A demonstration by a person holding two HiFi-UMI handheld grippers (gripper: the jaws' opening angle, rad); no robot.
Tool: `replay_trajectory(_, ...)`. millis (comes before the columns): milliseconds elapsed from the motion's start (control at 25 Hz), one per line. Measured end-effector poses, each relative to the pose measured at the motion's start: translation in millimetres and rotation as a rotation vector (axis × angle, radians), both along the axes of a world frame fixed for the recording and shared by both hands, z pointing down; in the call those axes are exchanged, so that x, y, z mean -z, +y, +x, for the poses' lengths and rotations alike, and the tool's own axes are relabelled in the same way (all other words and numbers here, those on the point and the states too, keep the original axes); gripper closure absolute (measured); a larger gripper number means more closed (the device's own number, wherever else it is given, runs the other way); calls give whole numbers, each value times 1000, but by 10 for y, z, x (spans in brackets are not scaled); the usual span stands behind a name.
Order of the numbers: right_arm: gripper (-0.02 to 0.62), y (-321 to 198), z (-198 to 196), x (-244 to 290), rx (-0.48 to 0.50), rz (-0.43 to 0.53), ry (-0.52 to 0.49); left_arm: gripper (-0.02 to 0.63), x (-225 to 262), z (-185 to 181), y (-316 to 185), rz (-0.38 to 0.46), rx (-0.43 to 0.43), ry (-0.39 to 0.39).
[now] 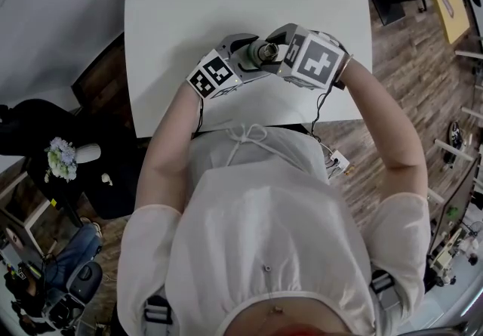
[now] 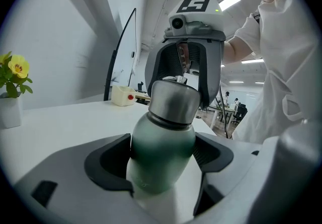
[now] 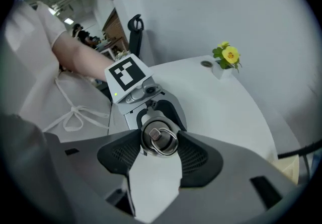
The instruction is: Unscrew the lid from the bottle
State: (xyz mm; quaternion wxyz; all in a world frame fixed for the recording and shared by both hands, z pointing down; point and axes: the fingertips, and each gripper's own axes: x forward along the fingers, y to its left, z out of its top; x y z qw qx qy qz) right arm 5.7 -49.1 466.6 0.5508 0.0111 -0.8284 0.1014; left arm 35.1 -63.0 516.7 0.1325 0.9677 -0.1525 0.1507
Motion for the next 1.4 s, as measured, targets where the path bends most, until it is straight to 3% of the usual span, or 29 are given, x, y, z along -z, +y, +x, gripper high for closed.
replay_trajectory(280,353,41,10,-22,346,70,33,212,-13,4,-4,-1,2,6)
replay_trajectory(400,353,57,4,-10,406,86,7,212,-11,1,-1,-1,6,4)
replay_trajectory(560,353,67,4,-2,400,114,-8,212,-13,0,8,1,7,0)
replay_trajectory(720,341,11,0,8,288,138,-30,212,-9,-3,-6,-7,15,3)
replay_trajectory(880,271,5,-33,142,85,65,-142,212,-9,8,-5,-6,15,-15)
replay_trajectory(1000,236,-2,6,153,-39,30,-152,212,-3,1,-4,-7,17,-16)
replay_trajectory(1160,273,-64,33,88,-246,-4,-129,212,14,0,-10,-9,21,-16)
replay_trajectory(1400,342,-53,31,-2,-334,35,-75,212,7,2,-1,-17,23,-27)
